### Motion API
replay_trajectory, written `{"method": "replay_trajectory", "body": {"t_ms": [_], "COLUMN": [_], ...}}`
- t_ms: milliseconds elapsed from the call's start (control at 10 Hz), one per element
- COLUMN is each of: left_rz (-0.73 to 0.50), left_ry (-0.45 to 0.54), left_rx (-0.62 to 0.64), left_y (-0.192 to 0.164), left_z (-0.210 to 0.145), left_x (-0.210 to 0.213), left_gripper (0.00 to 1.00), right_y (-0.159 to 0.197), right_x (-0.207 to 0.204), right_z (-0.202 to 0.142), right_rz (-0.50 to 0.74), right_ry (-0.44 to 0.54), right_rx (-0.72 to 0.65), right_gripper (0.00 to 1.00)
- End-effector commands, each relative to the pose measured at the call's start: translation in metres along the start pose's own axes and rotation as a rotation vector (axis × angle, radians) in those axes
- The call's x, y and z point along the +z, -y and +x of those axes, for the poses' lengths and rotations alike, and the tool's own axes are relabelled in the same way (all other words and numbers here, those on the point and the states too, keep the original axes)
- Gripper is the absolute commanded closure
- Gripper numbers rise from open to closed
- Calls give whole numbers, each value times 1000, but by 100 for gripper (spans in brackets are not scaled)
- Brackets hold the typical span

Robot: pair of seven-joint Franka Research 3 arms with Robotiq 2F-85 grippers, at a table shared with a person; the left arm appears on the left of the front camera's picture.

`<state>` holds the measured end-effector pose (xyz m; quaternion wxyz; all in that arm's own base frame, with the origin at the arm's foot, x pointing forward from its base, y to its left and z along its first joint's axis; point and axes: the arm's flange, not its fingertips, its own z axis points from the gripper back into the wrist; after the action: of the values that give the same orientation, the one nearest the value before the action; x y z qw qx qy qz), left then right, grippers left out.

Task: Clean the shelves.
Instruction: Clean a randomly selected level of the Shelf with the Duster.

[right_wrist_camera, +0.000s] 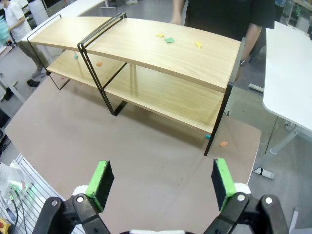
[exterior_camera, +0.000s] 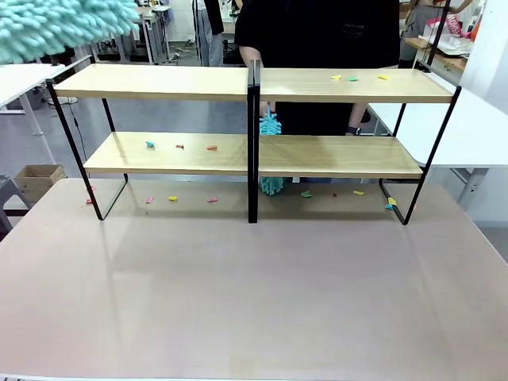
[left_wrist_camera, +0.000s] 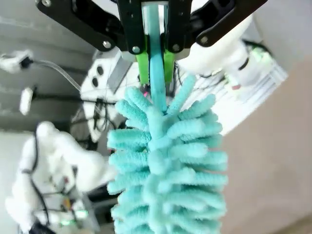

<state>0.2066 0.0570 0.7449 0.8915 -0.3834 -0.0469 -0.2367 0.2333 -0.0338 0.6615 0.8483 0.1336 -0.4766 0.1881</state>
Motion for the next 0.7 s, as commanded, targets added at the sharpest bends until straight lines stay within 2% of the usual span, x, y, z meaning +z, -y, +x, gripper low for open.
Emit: {"method": "replay_trajectory", "body": {"t_ms": [0,100,300,400,500,600], "left_rz": [-38,-73,-67,-42,-76,-76], "left_ry": [-42,-26,48,165,-8,-8], "left_rx": [-149,-170,-121,-46,-130,-130], "left_y": [-32,-43,-59,-67,-56,-56], "left_z": [-20,-28,-36,-37,-33,-33], "left_x": [-4,-9,-22,-23,-12,-12], "left_gripper": [87,87,87,87,87,87], "right_y": [0,0,0,0,0,0], "right_x": [0,0,0,0,0,0], "right_z": [0,0,0,0,0,0], "right_rz": [9,9,9,9,9,9], "right_ry": [2,2,2,2,2,2], "right_rx": [-4,-4,-4,-4,-4,-4], "right_gripper": [0,0,0,0,0,0]}}
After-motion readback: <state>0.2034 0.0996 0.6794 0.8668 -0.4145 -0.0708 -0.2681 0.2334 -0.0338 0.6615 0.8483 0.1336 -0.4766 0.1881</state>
